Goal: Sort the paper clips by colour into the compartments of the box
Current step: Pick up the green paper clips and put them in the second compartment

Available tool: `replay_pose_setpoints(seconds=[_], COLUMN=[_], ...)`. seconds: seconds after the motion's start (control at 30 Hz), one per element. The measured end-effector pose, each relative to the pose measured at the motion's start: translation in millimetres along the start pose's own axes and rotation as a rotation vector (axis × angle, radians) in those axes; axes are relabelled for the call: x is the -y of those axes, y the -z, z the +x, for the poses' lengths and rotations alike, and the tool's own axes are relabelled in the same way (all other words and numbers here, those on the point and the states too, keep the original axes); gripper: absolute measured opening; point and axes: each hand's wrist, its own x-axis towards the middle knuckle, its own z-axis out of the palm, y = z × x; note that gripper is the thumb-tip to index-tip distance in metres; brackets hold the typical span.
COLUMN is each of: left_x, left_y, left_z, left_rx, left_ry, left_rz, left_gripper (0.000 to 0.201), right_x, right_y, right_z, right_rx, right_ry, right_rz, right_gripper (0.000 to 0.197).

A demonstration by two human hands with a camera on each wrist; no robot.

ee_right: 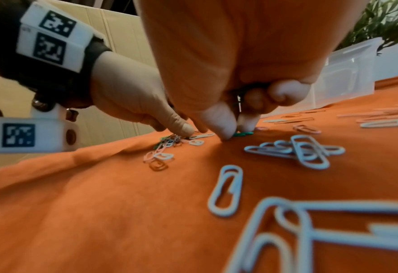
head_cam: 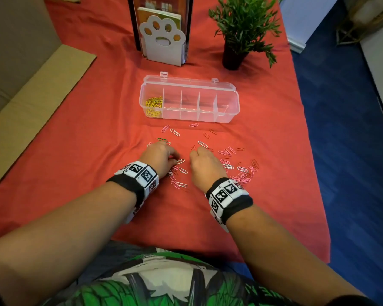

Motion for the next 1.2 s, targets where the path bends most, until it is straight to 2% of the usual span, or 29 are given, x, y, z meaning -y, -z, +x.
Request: replay_pose_setpoints(seconds=[0.13,0.27,0.33,0.4,0.47,0.53,0.6,0.63,0.7,0.73,0.83,0.9,0.97,1.0,1.07,1.13,1.2], left_x=[5,2,-1,-1,1,5,5,4,-1,-2,-3,-2,-5,-7,-10,-11,-9], left_y=[4,1,-2,-2,0,4,7,7,5,3,-2,-4,0,6,20,35,46], left_z=[0,-2,-1,-1,-1,0,0,1,3,5,9,13,14,14,11,9,8], left_rx=[-0.052,-0.039,-0.042,-0.049,-0.049,-0.045,-0.045,-0.049,-0.035,-0.011,0.064,0.068,0.049,0.062,0.146,0.21,0.227], left_ry=[0.054,0.039,0.045,0.049,0.055,0.056,0.047,0.035,-0.007,-0.027,-0.049,-0.05,0.0,0.057,0.222,0.4,0.464], left_rz=[0.076,0.103,0.091,0.088,0.106,0.136,0.152,0.156,0.188,0.212,0.235,0.196,0.048,-0.111,-0.672,-1.262,-1.505], left_gripper=[0.022,0.022,0.02,0.019,0.018,0.018,0.019,0.02,0.021,0.02,0.015,0.013,0.013,0.014,0.011,0.005,0.015], right_x=[-5,-9,-7,-7,-10,-18,-25,-26,-22,-20,-14,-17,-20,-21,-23,-23,-22], right_y=[-1,-2,-5,-9,-7,-3,3,5,11,14,30,42,47,49,50,52,54], right_z=[-6,-1,2,3,1,-2,-3,-1,4,6,6,4,5,6,7,8,13], right_rx=[0.023,0.037,0.056,0.096,0.084,0.025,-0.005,-0.008,-0.013,-0.005,0.082,0.154,0.218,0.234,0.254,0.251,0.218], right_ry=[0.005,-0.075,-0.002,0.092,0.115,0.07,-0.004,-0.057,-0.211,-0.299,-0.534,-0.589,-0.573,-0.561,-0.55,-0.574,-0.623], right_rz=[-0.05,0.25,0.302,0.229,0.13,0.051,0.103,0.201,0.495,0.715,1.599,1.966,2.11,2.155,2.206,2.212,2.148], right_gripper=[0.03,0.022,0.034,0.046,0.046,0.045,0.05,0.05,0.036,0.03,0.028,0.025,0.029,0.033,0.037,0.034,0.025])
